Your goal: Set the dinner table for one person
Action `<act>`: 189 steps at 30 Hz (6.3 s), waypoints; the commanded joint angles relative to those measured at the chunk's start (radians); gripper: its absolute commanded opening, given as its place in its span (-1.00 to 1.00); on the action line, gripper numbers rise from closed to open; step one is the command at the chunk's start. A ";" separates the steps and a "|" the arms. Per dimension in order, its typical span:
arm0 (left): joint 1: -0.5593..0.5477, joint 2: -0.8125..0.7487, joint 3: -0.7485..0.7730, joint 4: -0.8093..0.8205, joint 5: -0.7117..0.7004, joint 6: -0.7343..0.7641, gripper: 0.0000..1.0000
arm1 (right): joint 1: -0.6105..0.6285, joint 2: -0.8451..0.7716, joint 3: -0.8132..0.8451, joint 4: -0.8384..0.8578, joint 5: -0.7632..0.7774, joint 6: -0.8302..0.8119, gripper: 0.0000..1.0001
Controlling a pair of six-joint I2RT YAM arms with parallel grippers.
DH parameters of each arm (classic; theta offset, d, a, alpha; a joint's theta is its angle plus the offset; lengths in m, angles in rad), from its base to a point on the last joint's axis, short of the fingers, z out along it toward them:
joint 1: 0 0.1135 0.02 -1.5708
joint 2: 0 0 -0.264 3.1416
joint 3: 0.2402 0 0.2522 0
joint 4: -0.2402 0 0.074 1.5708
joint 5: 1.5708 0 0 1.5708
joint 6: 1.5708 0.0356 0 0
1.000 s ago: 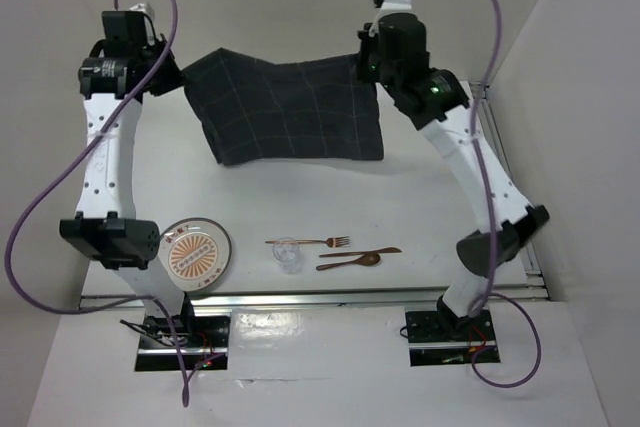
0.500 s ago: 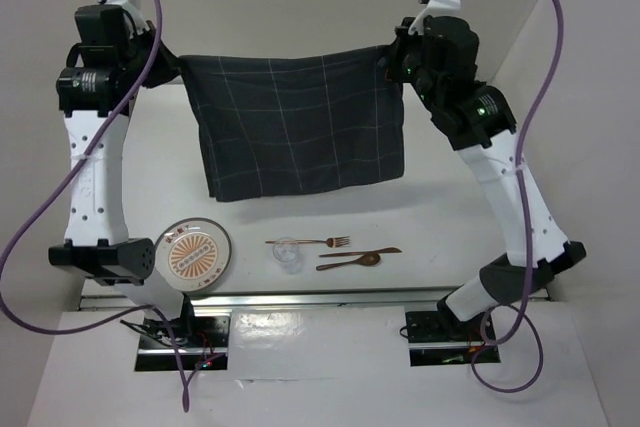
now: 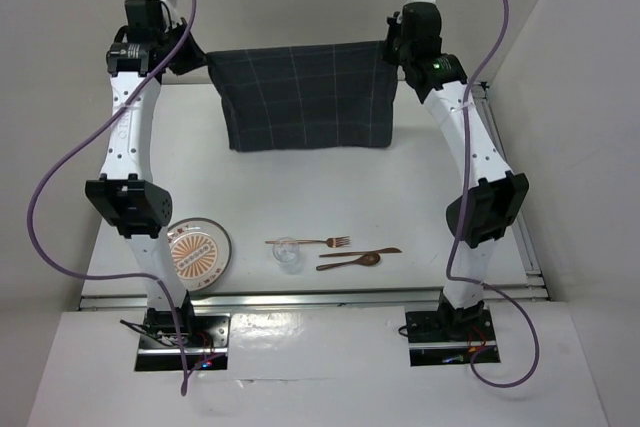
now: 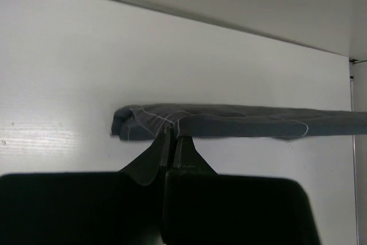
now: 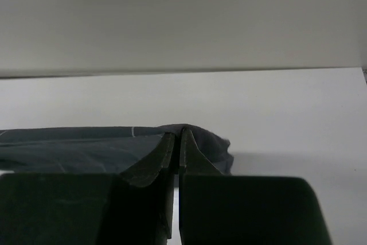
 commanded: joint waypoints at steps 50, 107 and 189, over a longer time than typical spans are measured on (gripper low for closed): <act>-0.159 -0.042 -0.907 0.220 -0.098 -0.137 -1.00 | -0.041 0.017 -0.803 0.113 -0.316 0.276 -1.00; -0.219 -0.571 -0.895 -0.031 -0.313 -0.157 0.20 | 0.606 -0.265 -0.839 -0.060 -0.362 0.257 0.81; -0.219 -0.648 -0.864 -0.118 -0.393 -0.134 0.22 | -0.095 0.387 0.144 -0.322 -0.132 0.196 0.90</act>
